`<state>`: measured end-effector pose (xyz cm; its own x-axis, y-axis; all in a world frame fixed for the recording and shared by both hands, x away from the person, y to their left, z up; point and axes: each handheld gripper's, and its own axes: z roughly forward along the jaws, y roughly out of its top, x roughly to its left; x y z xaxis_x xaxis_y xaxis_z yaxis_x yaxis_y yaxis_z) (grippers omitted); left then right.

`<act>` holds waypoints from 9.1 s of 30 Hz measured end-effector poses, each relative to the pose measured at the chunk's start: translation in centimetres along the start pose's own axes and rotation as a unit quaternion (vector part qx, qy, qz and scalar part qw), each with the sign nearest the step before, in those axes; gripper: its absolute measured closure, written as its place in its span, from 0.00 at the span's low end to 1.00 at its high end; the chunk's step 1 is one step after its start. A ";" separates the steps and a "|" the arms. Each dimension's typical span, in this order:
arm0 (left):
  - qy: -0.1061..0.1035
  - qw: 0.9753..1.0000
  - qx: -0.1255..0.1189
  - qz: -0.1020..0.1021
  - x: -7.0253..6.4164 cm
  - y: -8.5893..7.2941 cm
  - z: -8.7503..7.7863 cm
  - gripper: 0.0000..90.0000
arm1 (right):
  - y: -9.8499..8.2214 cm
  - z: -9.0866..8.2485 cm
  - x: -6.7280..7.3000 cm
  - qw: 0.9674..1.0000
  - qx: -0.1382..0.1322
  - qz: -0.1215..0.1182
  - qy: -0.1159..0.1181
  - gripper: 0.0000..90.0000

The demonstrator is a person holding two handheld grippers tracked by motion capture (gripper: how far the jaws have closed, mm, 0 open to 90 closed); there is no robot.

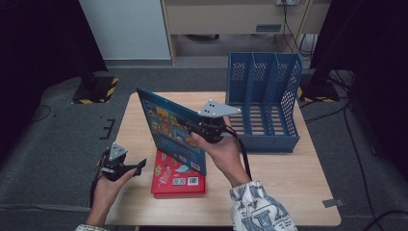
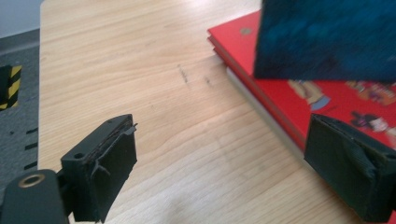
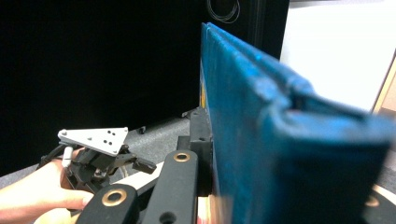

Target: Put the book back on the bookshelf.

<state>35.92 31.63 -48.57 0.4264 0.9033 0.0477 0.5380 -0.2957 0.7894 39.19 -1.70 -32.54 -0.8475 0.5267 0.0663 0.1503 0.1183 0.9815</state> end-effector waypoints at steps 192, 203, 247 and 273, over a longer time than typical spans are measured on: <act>0.035 0.996 0.084 -0.004 1.7 -2.1 1.3 0.05 | 5.6 -16.0 -10.0 0.957 -0.060 0.066 -0.276 0.92; 0.035 0.996 0.081 -0.001 1.6 -2.0 1.4 0.05 | 4.9 -15.4 -11.7 0.949 -0.064 0.077 -0.299 0.92; 0.028 0.997 0.074 -0.006 1.5 -1.9 1.6 0.05 | 5.9 -8.8 -15.6 0.933 -0.053 0.081 -0.348 0.92; 0.029 0.997 0.069 -0.008 1.5 -1.8 1.5 0.05 | 5.3 -7.3 -16.5 0.926 -0.051 0.092 -0.362 0.92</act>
<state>36.67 33.11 -50.83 0.3771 0.9232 0.0746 0.6412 -0.3183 0.6983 50.29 -15.92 -27.11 -0.2439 0.9607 0.1323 0.1784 -0.0896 0.9799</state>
